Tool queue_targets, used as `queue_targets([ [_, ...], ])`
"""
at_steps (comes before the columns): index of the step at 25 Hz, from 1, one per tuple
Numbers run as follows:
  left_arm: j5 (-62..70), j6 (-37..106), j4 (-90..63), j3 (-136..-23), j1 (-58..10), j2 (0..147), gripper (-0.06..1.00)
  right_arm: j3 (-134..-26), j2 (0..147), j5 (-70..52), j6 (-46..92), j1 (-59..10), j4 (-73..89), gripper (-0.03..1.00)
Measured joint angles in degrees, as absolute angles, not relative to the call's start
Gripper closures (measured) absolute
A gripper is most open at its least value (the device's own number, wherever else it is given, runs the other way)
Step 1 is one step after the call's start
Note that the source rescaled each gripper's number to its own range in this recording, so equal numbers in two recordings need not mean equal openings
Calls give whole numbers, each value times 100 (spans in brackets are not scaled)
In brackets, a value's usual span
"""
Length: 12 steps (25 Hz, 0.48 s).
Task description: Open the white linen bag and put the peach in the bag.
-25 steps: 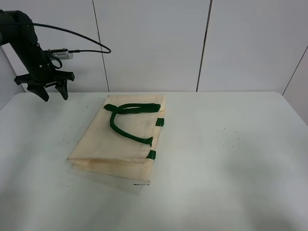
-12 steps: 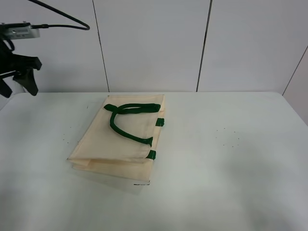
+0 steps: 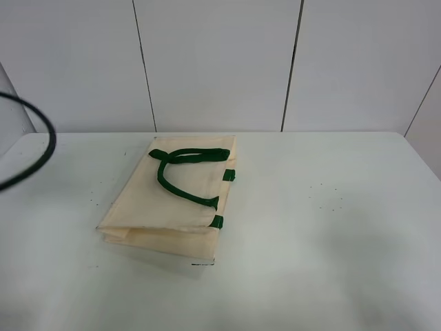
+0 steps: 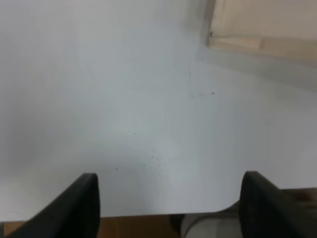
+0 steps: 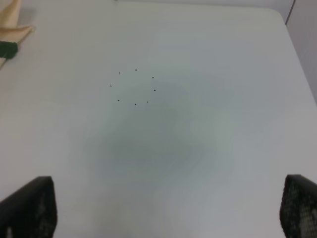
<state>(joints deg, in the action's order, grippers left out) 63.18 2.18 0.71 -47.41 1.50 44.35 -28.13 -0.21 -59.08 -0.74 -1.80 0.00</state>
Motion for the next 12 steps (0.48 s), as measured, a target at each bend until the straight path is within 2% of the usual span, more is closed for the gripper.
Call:
queue_targets([
  [8,6082,257,43,-2996,150,2191,5,-2813,-21,-5908,-74,-180,0,-3],
  [12,6054,257,0,-2860,150,1352,6,-2813,-21,-5908,-74,-180,0,-3],
])
